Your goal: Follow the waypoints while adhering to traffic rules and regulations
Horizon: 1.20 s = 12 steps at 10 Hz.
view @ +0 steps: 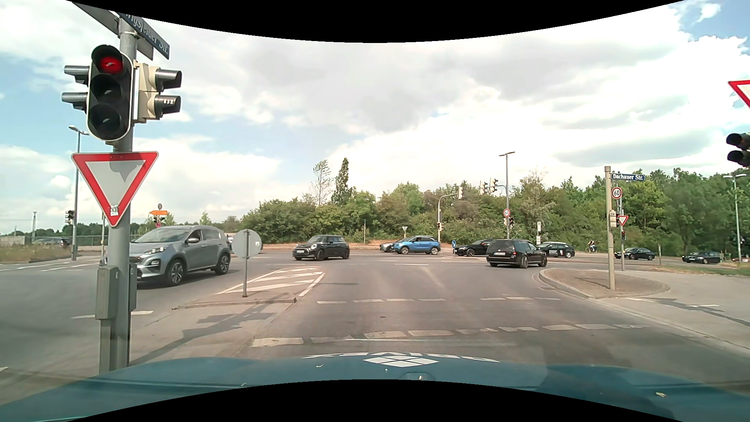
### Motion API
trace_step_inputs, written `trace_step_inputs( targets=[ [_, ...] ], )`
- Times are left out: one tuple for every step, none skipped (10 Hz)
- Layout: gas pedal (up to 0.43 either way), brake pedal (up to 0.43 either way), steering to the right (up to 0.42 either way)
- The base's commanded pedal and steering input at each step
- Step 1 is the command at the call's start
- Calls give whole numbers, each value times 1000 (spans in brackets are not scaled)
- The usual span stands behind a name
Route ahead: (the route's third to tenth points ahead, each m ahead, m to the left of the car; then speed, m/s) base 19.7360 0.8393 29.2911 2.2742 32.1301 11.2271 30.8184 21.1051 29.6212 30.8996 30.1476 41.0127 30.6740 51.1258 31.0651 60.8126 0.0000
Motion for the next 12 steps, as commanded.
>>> trace_step_inputs(
  targets=[
    [0,335,-28],
    [0,335,-28],
    [0,335,-28],
    [0,335,-28],
    [0,335,-28],
    [0,335,-27],
    [0,335,-27],
    [0,335,-27],
    [0,335,-26],
    [0,335,-27],
    [0,335,-27],
    [0,335,-26]
  ],
)
